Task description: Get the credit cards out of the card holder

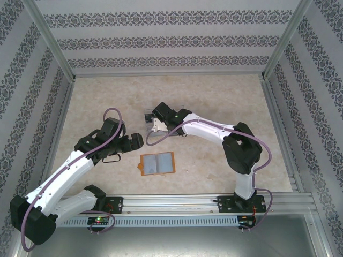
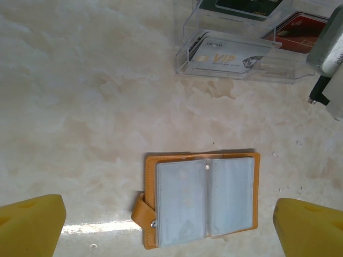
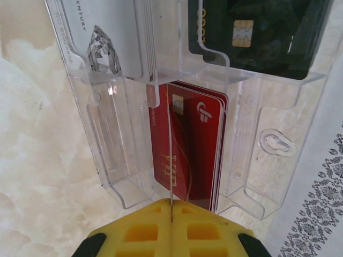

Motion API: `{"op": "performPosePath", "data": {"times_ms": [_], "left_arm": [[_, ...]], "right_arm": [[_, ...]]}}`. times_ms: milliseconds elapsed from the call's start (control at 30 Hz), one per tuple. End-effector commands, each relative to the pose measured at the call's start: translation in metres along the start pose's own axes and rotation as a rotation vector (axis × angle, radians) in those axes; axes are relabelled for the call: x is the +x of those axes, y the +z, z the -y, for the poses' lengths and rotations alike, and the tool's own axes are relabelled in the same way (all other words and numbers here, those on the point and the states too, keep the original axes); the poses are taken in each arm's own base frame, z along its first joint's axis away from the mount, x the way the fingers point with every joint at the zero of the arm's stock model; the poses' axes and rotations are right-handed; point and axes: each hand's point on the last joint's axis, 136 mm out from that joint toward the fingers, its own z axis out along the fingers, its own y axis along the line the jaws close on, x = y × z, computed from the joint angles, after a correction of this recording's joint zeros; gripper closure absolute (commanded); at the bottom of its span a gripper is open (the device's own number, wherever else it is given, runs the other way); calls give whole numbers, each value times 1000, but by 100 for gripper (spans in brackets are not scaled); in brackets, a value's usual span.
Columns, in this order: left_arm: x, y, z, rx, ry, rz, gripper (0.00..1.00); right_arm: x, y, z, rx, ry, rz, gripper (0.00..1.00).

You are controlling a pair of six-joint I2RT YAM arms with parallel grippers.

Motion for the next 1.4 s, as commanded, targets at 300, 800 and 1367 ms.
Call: {"op": "performPosePath", "data": {"times_ms": [300, 800, 1367], "left_arm": [[3, -5, -10, -25, -37, 2, 0], [2, -4, -12, -30, -46, 3, 0], [7, -4, -11, -7, -46, -9, 0]], "right_arm": [[-13, 7, 11, 34, -6, 33, 100], [2, 25, 31, 77, 118, -19, 66], [14, -7, 69, 180, 418, 3, 59]]}}
